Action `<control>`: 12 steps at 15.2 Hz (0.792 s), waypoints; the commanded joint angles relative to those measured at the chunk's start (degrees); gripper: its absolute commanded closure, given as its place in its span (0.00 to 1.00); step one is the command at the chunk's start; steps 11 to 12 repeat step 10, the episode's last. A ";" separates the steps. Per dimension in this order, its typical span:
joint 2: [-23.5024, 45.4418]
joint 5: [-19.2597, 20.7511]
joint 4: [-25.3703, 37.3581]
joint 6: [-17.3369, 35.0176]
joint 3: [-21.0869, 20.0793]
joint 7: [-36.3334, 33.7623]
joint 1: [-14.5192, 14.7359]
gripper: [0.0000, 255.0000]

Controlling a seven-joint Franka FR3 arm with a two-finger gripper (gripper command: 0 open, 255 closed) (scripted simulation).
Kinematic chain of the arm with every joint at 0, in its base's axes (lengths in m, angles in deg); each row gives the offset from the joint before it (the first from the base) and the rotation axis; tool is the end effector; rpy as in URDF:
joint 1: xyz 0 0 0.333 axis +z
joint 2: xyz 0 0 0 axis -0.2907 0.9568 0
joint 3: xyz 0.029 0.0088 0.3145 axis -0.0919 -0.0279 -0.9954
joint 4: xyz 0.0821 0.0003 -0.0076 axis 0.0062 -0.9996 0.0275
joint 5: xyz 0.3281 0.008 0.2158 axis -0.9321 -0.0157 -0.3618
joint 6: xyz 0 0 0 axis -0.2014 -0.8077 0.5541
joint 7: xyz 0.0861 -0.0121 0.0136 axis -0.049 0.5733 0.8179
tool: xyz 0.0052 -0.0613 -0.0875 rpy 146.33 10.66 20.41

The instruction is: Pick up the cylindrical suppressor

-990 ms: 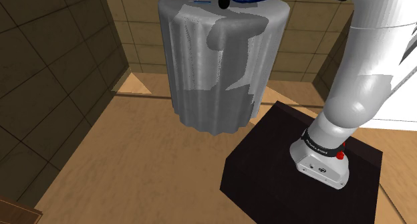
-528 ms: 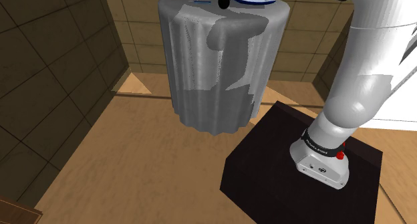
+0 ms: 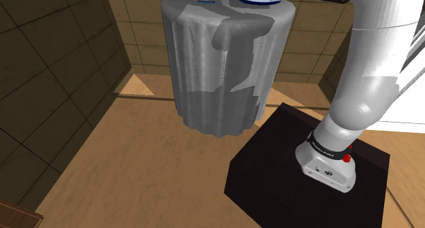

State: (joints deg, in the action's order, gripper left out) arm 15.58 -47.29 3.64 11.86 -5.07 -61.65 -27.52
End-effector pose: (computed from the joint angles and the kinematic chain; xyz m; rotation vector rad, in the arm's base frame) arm 0.6249 -0.1945 0.6471 -2.7390 1.1929 -0.1506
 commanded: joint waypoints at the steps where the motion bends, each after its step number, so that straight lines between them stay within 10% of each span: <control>1: 1.28 -0.31 3.71 -2.42 -0.01 -0.22 -0.46 1.00; 8: 12.25 -2.72 28.12 -15.65 -0.91 -2.27 -4.05 1.00; 12: 13.32 -2.79 30.20 -16.61 -1.25 -2.51 -4.47 1.00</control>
